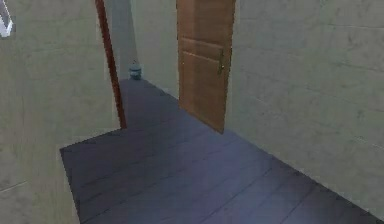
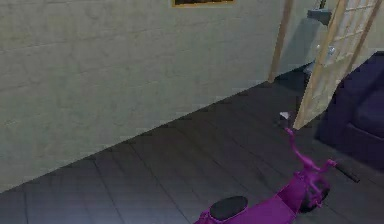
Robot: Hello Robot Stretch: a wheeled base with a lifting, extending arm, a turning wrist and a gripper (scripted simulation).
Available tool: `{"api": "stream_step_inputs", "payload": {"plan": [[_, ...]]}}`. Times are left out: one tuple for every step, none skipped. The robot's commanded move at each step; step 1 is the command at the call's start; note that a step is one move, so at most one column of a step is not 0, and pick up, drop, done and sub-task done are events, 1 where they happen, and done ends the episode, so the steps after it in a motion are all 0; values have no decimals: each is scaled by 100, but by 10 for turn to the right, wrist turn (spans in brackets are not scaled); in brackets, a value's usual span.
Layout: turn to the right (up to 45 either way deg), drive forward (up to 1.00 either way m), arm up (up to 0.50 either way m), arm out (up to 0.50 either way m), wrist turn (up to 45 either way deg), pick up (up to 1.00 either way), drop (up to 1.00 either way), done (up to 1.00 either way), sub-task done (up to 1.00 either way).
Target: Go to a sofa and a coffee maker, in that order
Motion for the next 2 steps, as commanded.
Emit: {"api": "stream_step_inputs", "payload": {"plan": [[0, 10, 0, 0, 0, 0, 0, 0, 0], [450, 0, 0, 0, 0, 0, 0, 0, 0]]}}
